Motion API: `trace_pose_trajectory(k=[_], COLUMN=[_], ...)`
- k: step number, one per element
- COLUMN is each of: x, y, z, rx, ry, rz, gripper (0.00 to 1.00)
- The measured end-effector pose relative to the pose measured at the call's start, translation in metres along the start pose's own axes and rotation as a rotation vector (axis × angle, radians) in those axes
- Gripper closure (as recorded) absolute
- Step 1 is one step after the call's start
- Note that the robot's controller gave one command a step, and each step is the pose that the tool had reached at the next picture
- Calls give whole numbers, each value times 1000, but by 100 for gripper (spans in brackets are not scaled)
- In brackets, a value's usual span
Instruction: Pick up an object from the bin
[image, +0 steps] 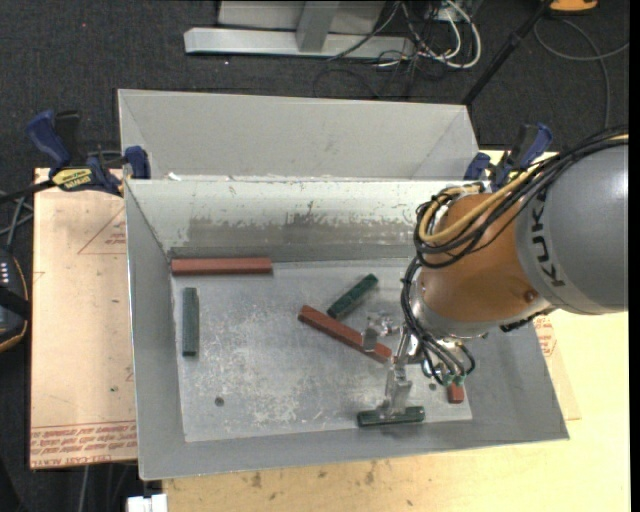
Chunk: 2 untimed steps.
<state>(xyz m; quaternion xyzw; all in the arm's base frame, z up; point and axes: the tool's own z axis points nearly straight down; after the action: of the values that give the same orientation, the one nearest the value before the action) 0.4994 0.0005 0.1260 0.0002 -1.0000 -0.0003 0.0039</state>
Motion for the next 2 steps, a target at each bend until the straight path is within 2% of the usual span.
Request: trace_pose_trajectory(k=[1, 2], x=[-2, 14], y=[0, -7], z=[-4, 52], rx=[0, -1], ry=[-8, -15], rz=[0, 60], gripper=[0, 100])
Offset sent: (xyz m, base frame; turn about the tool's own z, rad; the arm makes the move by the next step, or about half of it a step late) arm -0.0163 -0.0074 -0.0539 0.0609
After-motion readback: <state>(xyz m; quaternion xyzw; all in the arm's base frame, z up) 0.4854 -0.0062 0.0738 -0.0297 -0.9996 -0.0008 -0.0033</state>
